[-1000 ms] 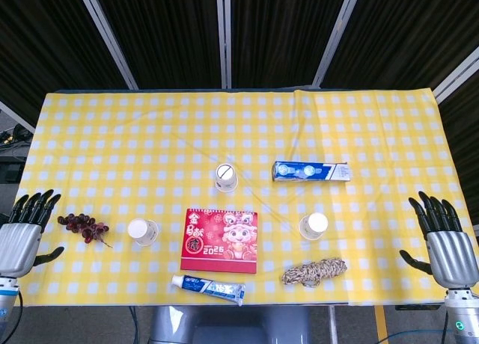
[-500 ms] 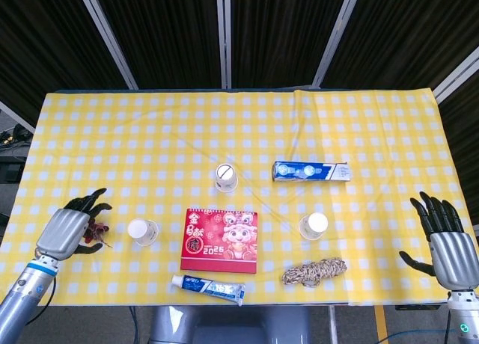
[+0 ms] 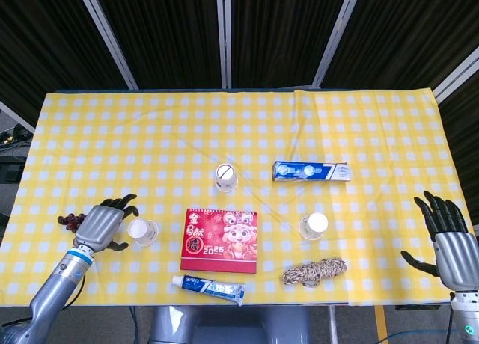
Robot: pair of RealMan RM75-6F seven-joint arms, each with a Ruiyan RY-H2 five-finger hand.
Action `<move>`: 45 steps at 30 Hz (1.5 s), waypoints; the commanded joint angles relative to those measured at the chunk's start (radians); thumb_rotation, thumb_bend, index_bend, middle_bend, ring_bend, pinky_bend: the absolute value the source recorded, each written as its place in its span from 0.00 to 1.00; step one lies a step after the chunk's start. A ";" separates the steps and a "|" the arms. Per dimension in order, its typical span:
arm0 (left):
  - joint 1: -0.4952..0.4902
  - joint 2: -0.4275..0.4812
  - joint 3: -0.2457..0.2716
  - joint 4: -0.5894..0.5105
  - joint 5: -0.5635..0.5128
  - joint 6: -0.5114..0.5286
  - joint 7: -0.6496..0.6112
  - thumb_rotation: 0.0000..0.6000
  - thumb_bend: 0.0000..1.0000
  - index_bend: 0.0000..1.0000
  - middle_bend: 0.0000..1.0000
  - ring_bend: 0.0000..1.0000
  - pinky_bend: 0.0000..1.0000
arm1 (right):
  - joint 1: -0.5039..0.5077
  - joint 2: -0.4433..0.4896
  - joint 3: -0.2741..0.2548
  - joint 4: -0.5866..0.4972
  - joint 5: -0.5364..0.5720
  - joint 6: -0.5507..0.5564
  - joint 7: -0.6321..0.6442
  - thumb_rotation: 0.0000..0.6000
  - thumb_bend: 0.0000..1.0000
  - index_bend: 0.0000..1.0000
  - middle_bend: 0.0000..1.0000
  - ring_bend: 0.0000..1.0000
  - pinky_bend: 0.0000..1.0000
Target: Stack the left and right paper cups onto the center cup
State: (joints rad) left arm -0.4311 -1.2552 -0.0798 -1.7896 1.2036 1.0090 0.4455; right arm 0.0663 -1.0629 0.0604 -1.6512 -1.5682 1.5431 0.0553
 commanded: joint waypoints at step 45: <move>-0.449 -0.254 -0.291 0.292 -0.257 -0.092 0.049 1.00 0.36 0.47 0.18 0.26 0.25 | 0.032 -0.004 0.068 0.083 0.168 -0.106 0.100 1.00 0.02 0.08 0.00 0.00 0.00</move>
State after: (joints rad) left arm -0.8376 -1.4649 -0.3483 -1.5459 0.9684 0.9385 0.4960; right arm 0.0967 -1.0666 0.1254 -1.5711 -1.4038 1.4406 0.1526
